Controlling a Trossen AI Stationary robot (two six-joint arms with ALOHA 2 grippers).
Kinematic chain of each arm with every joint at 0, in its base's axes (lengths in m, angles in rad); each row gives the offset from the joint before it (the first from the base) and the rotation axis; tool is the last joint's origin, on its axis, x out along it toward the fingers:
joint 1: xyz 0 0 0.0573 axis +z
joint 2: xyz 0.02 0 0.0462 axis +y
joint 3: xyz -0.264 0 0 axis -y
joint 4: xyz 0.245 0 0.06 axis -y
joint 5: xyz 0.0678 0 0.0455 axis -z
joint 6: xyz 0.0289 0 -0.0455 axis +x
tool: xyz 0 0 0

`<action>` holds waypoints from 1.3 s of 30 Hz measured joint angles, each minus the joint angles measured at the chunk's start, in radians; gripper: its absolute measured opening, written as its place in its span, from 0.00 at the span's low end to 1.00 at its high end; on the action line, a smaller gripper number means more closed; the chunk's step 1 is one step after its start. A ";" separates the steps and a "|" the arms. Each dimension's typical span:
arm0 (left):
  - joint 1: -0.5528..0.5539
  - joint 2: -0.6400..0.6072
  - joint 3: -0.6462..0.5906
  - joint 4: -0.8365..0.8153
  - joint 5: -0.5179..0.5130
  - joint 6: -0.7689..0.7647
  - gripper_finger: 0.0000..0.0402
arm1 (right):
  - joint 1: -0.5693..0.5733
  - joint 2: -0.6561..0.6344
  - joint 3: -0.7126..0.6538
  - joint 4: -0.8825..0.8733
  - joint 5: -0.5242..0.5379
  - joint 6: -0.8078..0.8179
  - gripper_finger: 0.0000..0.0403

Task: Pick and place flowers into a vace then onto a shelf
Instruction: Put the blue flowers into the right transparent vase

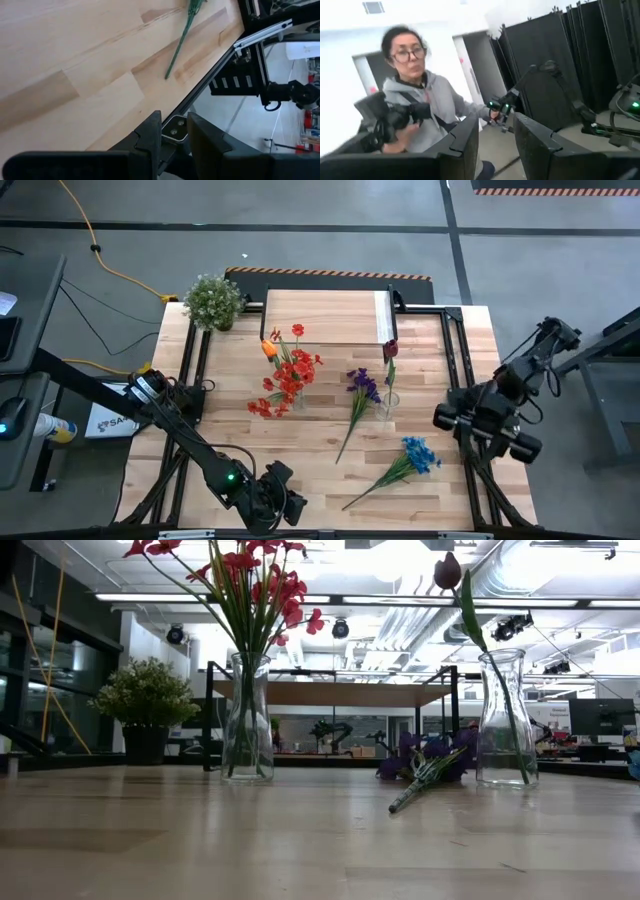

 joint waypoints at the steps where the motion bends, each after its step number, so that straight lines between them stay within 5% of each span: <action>1: 0.000 0.000 0.000 -0.004 0.005 0.000 0.32 | 0.013 0.019 0.022 -0.025 0.013 -0.018 0.28; 17: -0.001 0.000 -0.001 -0.143 0.198 0.015 0.32 | 0.160 0.388 0.423 -0.544 0.359 -0.187 0.28; 34: -0.028 0.000 -0.001 -0.188 0.208 0.034 0.32 | 0.122 0.609 0.509 -0.804 0.426 -0.197 0.28; 39: -0.028 0.000 -0.001 -0.193 0.208 0.034 0.32 | 0.081 0.634 0.509 -0.831 0.353 -0.198 0.28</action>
